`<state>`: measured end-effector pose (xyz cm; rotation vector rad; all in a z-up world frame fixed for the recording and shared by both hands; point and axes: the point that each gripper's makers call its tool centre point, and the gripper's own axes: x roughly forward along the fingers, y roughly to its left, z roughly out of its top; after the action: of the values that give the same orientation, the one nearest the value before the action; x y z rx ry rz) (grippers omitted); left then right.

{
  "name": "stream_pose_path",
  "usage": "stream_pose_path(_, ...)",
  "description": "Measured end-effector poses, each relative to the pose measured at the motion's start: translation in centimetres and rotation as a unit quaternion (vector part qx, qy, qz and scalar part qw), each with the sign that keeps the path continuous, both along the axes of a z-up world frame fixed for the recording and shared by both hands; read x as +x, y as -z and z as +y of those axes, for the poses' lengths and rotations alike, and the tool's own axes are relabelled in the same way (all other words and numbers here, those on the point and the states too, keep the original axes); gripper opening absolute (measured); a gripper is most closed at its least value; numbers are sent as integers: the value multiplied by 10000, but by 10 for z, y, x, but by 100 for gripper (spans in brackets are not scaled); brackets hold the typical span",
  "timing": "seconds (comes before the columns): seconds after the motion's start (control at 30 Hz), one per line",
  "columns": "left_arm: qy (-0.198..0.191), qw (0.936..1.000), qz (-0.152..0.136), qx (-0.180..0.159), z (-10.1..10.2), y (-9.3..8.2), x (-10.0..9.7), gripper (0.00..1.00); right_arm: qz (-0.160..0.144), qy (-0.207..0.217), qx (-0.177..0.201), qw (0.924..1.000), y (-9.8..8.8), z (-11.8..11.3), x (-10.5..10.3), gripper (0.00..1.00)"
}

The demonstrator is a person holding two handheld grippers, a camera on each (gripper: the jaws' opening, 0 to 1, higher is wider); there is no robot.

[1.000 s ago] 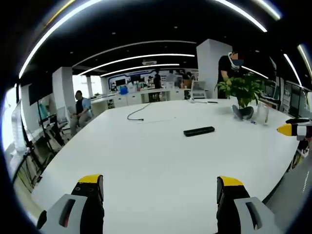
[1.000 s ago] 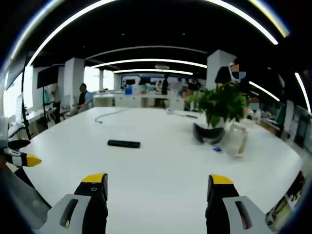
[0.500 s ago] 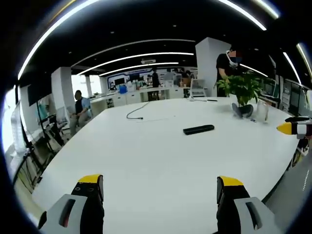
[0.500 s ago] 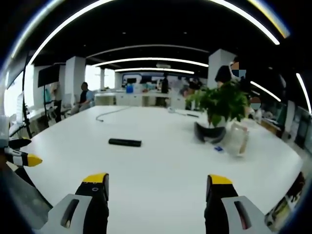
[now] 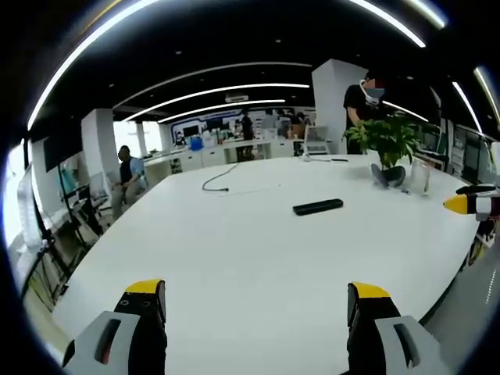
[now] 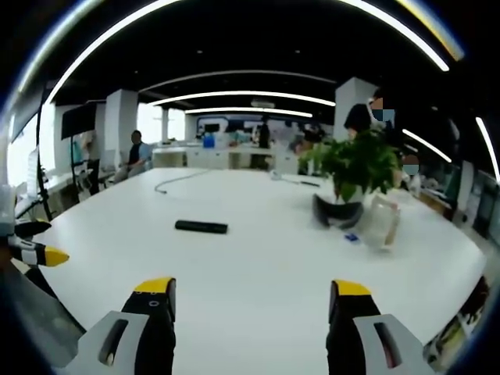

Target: Press the specified remote control buttons in sequence, fully releasing each button before pressing the next.

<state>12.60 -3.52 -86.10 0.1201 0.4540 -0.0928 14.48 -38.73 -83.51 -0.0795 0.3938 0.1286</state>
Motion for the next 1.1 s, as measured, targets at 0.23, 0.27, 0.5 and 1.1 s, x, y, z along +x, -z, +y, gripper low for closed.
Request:
stream_pose_path(0.23,8,10000,46,10,0,2,-1,100,-19,8,11,10000,0,-1,0,78)
stream_pose_path(0.27,16,10000,61,13,-1,2,-1,100,-32,2,17,10000,-1,-1,0,78)
stream_pose_path(0.5,142,9997,113,189,-5,4,-1,100,-35,13,31,10000,-1,-1,0,78)
stream_pose_path(1.1,154,9997,159,31,-6,3,0,97,24,-74,19,10000,2,2,-2,76)
